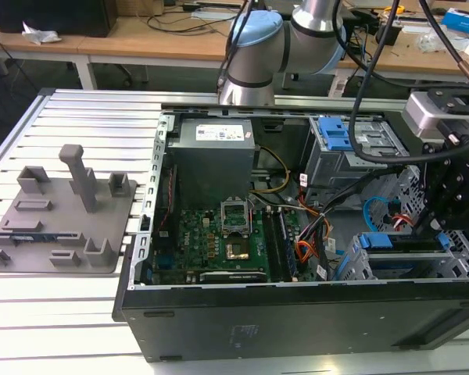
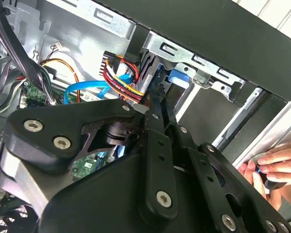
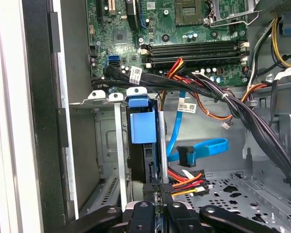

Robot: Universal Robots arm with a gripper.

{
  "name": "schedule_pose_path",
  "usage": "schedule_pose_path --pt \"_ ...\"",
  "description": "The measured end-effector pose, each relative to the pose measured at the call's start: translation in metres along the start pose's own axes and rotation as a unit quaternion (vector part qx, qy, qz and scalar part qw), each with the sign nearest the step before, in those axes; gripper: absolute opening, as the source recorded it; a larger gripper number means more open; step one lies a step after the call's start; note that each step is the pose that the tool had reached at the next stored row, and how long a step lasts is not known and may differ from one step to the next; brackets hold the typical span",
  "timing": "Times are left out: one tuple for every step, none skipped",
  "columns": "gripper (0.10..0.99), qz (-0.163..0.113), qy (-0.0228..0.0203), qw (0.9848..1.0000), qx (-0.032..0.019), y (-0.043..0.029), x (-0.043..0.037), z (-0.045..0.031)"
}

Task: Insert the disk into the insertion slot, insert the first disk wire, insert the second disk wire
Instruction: 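Insert the first disk wire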

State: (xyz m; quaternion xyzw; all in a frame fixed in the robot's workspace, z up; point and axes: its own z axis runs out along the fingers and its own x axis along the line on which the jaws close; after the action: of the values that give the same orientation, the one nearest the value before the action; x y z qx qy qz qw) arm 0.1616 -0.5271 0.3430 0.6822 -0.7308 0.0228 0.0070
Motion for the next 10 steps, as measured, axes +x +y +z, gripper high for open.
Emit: schedule_pose_path --pt "0.165 0.000 -0.0001 1.0000 0.0000 0.0000 0.0000 0.0004" --pt "0.165 0.000 0.0000 1.0000 0.0000 -0.0001 0.0000 0.0007" --pt "0.165 0.000 -0.0001 1.0000 0.0000 -0.0001 0.0000 0.0012" --pt "0.165 0.000 0.0000 1.0000 0.0000 -0.0001 0.0001 0.0016" --pt "0.165 0.000 -0.0002 1.0000 0.0000 -0.0001 0.0001 0.0022" --pt "0.165 0.000 -0.0001 1.0000 0.0000 -0.0001 0.0001 0.0027" --pt "0.165 0.000 -0.0001 1.0000 0.0000 -0.0001 0.0001 0.0032" --pt "0.165 0.000 -0.0001 1.0000 0.0000 -0.0001 0.0002 0.0037" --pt "0.165 0.000 -0.0001 1.0000 0.0000 -0.0001 0.0003 0.0050" --pt "0.165 0.000 0.0004 1.0000 0.0001 -0.0002 0.0010 0.0066"
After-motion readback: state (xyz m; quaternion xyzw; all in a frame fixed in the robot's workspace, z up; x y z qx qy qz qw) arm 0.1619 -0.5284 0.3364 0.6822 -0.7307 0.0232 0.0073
